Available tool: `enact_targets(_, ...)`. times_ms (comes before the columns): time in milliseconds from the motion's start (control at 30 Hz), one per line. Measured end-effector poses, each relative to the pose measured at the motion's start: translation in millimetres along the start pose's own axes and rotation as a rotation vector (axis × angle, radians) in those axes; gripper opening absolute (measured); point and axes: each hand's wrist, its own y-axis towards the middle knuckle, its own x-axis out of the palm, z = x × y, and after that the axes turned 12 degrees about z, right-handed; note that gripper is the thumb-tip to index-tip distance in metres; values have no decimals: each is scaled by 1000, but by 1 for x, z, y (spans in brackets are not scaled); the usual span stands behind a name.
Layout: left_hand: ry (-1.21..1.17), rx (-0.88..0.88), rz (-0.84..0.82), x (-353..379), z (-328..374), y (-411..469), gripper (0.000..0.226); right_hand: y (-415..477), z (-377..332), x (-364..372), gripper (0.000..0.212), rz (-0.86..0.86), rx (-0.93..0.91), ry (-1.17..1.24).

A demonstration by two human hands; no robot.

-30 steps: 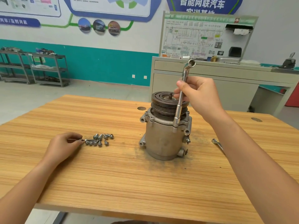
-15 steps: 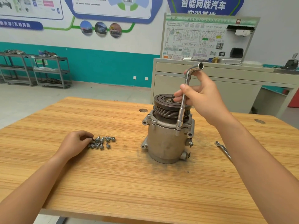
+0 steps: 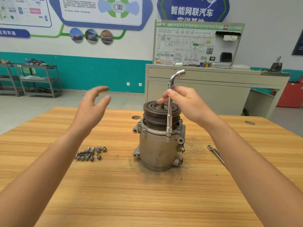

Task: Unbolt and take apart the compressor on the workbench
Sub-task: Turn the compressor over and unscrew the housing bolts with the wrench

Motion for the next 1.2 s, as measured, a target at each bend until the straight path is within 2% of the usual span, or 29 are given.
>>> enact_targets(67, -185, 221, -122, 26, 62, 8, 26, 0, -1, 1, 24, -18, 0, -7)
enact_targets(100, -234, 276, -217, 40, 86, 10, 25, 0, -1, 2, 24, -16, 6, 9)
enact_targets(233, -159, 257, -627, 76, 142, 10, 27, 2, -1, 6, 11, 47, 1, -39)
enact_targets(267, -79, 296, -647, 81, 147, 9, 26, 3, 0, 7, 8, 108, -24, -103)
enact_targets(333, -13, 329, -612, 87, 150, 7, 26, 1, 2, 9, 17, 279, -117, -286)
enact_targets(400, -42, 200, -563, 91, 147, 9, 31, -4, 1, 11, 25, 383, -166, -348)
enact_targets(467, -87, 10, -563, 89, 142, 10, 31, -8, 1, 11, 26, 375, -131, -286)
enact_targets(600, -480, -440, -679, 81, 130, 8, 21, -11, 1, 7, 11, 272, -35, -115)
enact_targets(667, -671, -530, -707, 75, 121, 8, 18, -11, 2, 2, 10, 210, -2, -62)
enact_targets(767, -762, -444, -738, 65, 110, 5, 9, -13, 7, -2, 13, 151, 39, -46)
enact_targets(867, -711, -275, -668, 62, 102, 1, 19, -16, 12, 0, 10, 191, 38, -50)
enact_targets(1033, -229, 208, -288, 66, 107, -2, 14, -25, 11, 10, 11, 354, -132, -196)
enact_targets(1133, -220, 227, -247, 70, 110, -3, 19, -29, 9, 14, 22, 384, -176, -267)
enact_targets(1200, -236, 162, -384, 70, 112, -2, 9, -28, 7, 13, 20, 349, -144, -252)
